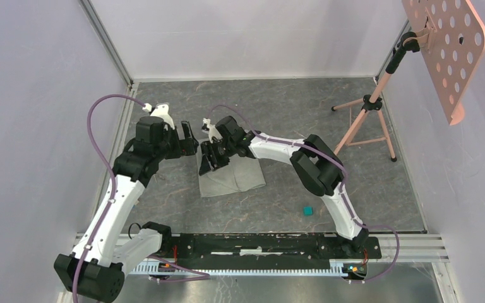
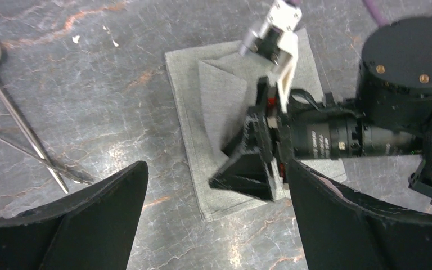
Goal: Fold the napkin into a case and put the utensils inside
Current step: Fold the rectangle-folded napkin at the center of the board.
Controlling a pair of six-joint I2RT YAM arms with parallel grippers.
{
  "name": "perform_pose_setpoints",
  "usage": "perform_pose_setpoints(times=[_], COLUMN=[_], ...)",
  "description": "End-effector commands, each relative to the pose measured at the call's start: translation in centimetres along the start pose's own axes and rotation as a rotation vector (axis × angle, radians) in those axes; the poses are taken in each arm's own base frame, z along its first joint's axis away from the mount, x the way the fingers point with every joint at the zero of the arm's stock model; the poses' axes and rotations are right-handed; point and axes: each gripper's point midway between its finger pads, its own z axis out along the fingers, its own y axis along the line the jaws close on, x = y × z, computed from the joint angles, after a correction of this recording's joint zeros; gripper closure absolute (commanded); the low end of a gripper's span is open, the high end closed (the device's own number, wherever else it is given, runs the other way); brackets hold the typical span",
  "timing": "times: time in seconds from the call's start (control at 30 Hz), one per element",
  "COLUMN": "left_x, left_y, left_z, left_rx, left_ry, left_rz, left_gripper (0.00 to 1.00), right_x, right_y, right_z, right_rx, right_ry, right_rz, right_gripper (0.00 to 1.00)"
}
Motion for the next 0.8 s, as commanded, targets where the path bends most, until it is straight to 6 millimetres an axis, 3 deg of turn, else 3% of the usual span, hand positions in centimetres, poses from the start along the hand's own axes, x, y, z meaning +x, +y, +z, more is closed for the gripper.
perform_pose_setpoints(times=[0.0,0.13,0.2,0.37,0.47,0.57,0.7,0.77], left_x=[-2.0,-1.9,-1.4,1.5,2.7,3.6,4.2,4.3], left_y=[0.4,-0.4,-1.5,-3.8,-4.6,-4.8,-4.8,-4.6], left_z=[-0.9,-0.7,-0.2,1.7,2.7,4.1,6.3,7.6], left_rx=[-0.021,0.018,0.072,0.183,0.182,0.103,-0.025,-0.078], left_ry=[-0.11,-0.1,-0.058,0.131,0.184,0.236,0.299,0.322], left_rz=[-0.011,-0.04,-0.046,-0.077,-0.084,-0.033,0.054,0.105], left_gripper=[0.0,0.0,0.0,0.0,0.0,0.04,0.1,0.12], right_x=[-2.7,-2.5,-2.2,-0.7,0.1,1.3,2.9,3.6], right_y=[4.4,2.8,1.1,-2.0,-2.9,-4.3,-4.7,-5.1], right_z=[-4.6,-8.6,-10.1,-13.2,-13.9,-14.0,-13.2,-12.9], right_rx=[-0.138,-0.097,-0.076,-0.036,-0.037,-0.009,-0.052,-0.049], right_ry=[-0.131,-0.189,-0.212,-0.255,-0.265,-0.256,-0.252,-0.247], right_rz=[-0.05,-0.057,-0.052,-0.034,-0.031,-0.019,0.007,0.013], right_gripper=[0.38,0.26,0.22,0.21,0.21,0.29,0.52,0.55])
